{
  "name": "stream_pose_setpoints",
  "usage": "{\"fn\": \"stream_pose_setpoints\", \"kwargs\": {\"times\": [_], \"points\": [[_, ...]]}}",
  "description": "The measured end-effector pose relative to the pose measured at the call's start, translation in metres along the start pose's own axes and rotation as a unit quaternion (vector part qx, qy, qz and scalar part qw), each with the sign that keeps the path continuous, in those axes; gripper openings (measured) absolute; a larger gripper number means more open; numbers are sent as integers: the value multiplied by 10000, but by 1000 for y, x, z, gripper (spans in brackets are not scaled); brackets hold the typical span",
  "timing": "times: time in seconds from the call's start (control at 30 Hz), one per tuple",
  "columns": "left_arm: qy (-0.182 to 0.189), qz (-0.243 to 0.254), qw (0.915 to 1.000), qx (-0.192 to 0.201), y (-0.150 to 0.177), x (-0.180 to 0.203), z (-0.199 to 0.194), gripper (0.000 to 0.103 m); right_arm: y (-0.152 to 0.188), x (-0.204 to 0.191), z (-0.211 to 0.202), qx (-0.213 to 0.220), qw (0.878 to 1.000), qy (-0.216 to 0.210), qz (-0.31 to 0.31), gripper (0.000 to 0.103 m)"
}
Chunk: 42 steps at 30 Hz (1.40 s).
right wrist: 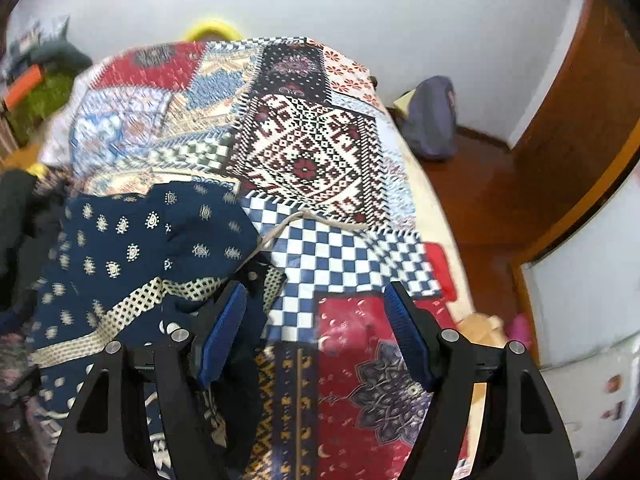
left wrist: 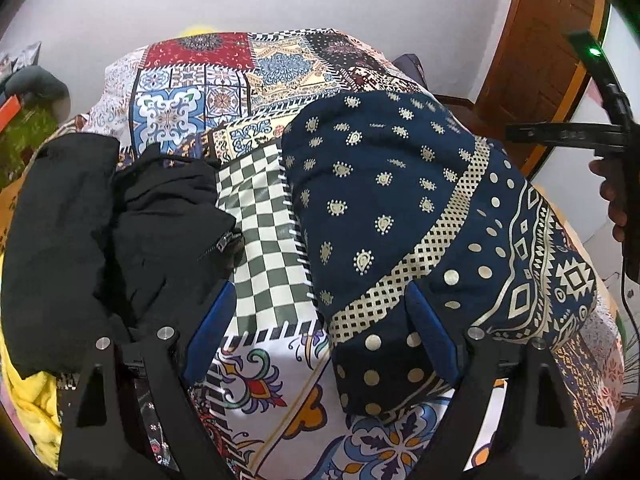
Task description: Fold large clothes
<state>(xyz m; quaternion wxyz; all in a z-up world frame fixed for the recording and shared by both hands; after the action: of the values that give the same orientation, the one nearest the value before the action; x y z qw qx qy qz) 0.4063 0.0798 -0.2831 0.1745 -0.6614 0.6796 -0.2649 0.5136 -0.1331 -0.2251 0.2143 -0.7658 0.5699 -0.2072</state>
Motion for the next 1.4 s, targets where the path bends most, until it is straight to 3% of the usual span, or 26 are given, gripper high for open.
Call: {"fn": "stream_pose_setpoints", "kwargs": {"times": [0.2, 0.33, 0.5, 0.6, 0.67, 0.73, 0.83, 0.97, 1.13, 1.4], "points": [[-220, 228, 9995, -84, 9, 3, -2, 87, 9, -47, -43, 261, 9922, -1218, 59, 68], [-321, 229, 9991, -125, 18, 4, -4, 87, 35, -82, -37, -43, 9866, -1628, -94, 69], [-307, 58, 9993, -212, 29, -1, -8, 87, 90, -89, -5, -619, 9877, -1422, -188, 69], [-310, 84, 9991, -266, 39, -3, -10, 87, 115, -82, -6, -715, 9863, -1477, -182, 69], [-309, 72, 9991, -285, 46, -4, -11, 87, 129, -71, -11, -644, 9896, -1252, -283, 82], [-292, 45, 9991, -313, 51, -5, -12, 87, 139, -61, -16, -612, 9916, -1091, -317, 83], [-312, 3, 9989, -360, 57, -8, -14, 88, 151, -49, -21, -716, 9897, -1233, -85, 83], [-601, 142, 9965, -556, 70, -11, -14, 88, 154, -40, -29, -771, 9880, -1326, 169, 83], [-991, 337, 9927, -591, 82, -22, -25, 88, 149, -34, -40, -621, 9920, -1101, 10, 83], [-1073, 243, 9939, 51, 39, -29, -67, 88, 122, -22, -64, -142, 9931, -1163, 105, 83]]}}
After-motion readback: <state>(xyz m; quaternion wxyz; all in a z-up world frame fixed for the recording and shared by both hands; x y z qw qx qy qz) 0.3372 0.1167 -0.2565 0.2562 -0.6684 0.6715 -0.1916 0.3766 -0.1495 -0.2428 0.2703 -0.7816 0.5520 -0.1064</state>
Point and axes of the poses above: each gripper's, at about its wrist camera, not at the fingertips, and z roughly the way its jaws point, x to its right, y to its underside, the point moved 9 cm from there along z, roughly the way its jaws point, and after that the axes turned 1 degree about -z, right-handed, at the moved point
